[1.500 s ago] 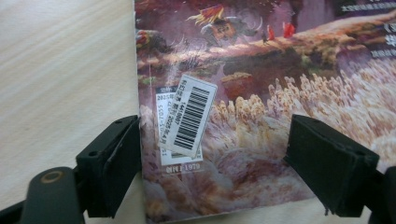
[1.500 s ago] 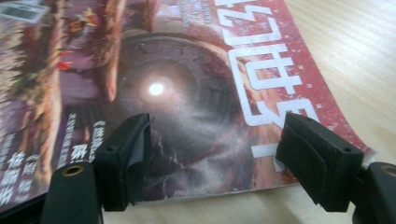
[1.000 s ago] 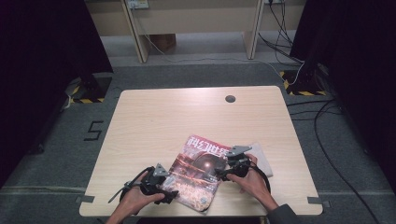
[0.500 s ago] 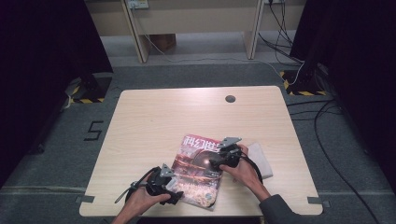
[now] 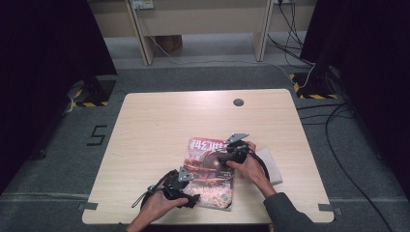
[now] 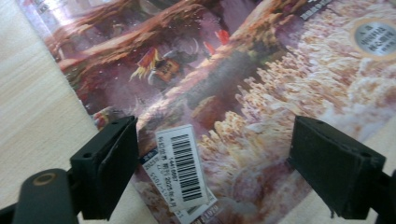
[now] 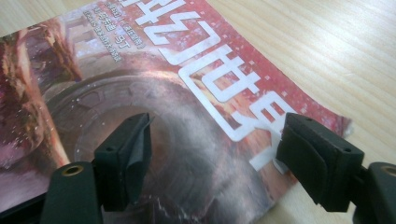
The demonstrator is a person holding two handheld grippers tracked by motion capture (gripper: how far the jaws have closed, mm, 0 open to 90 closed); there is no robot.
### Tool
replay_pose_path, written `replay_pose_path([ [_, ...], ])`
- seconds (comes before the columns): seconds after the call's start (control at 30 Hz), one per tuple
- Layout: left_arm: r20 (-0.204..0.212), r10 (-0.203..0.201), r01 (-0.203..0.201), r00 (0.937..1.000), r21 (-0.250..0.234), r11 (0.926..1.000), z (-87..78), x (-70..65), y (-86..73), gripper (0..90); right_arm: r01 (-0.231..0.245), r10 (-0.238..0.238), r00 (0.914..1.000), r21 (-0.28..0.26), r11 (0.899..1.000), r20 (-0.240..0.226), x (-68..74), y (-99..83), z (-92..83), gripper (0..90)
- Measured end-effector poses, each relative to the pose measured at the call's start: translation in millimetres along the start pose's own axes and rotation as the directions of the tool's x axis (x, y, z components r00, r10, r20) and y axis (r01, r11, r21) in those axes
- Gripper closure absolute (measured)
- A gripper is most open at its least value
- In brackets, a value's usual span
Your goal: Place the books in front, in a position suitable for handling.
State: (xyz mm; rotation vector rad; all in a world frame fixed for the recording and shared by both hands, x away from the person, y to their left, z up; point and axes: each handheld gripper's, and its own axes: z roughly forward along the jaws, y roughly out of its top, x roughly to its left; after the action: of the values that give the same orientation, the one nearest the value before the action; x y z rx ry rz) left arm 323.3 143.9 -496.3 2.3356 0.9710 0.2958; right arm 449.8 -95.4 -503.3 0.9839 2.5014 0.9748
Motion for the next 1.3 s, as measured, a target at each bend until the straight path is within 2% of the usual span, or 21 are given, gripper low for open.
replay_pose_path([
  [0.1, -0.002, 0.012, -0.012, 0.9999, -0.018, 0.9998, -4.2, -0.3, -4.3, 14.8, -0.032, 0.031, 0.9992, -0.016, 0.999, -0.025, 0.0, -6.4, -9.8, 25.1],
  [0.23, 0.004, 0.011, -0.011, 0.9999, -0.045, 0.9989, -9.8, 0.9, -10.0, 15.6, -0.026, 0.025, 0.9992, -0.033, 0.999, -0.032, 4.7, -22.5, -33.3, 25.1],
  [0.27, 0.005, 0.015, -0.015, 0.9999, -0.046, 0.9988, -10.3, 0.6, -11.3, 15.6, -0.041, 0.040, 0.9986, -0.032, 0.999, -0.034, 6.2, -26.9, -37.8, 25.1],
  [0.4, 0.019, 0.042, -0.041, 0.9989, -0.044, 0.9982, -9.0, -2.3, -18.1, 18.6, -0.050, 0.048, 0.9974, -0.040, 0.998, -0.053, 9.1, -39.7, -46.7, 25.2],
  [0.6, 0.037, 0.059, -0.058, 0.9976, -0.040, 0.9975, -9.9, -2.7, -17.1, 20.9, -0.029, 0.029, 0.9972, -0.001, 1.000, -0.069, 17.6, -44.7, -40.6, 25.3],
  [0.83, 0.044, 0.075, -0.074, 0.9962, -0.037, 0.9966, -10.8, -6.5, -19.6, 19.3, -0.025, 0.025, 0.9973, -0.002, 1.000, -0.070, 19.0, -44.0, -38.8, 25.4],
  [0.97, 0.044, 0.105, -0.104, 0.9935, -0.026, 0.9942, -10.8, -12.7, -19.9, 19.4, -0.017, 0.017, 0.9975, -0.004, 1.000, -0.068, 20.1, -43.6, -38.4, 25.4],
  [1.1, 0.026, 0.085, -0.084, 0.9961, -0.024, 0.9962, -9.3, -8.7, -18.1, 20.2, -0.016, 0.016, 0.9973, -0.005, 1.000, -0.071, 20.8, -43.2, -37.5, 25.3],
  [1.17, 0.030, 0.077, -0.076, 0.9966, -0.020, 0.9969, -8.6, -6.7, -17.2, 18.6, -0.016, 0.015, 0.9972, -0.007, 1.000, -0.073, 21.1, -43.1, -37.4, 25.2],
  [1.3, 0.017, 0.087, -0.087, 0.9961, -0.006, 0.9962, -5.9, -8.0, -14.3, 16.3, -0.020, 0.020, 0.9972, -0.003, 1.000, -0.071, 21.3, -42.6, -36.5, 24.7],
])
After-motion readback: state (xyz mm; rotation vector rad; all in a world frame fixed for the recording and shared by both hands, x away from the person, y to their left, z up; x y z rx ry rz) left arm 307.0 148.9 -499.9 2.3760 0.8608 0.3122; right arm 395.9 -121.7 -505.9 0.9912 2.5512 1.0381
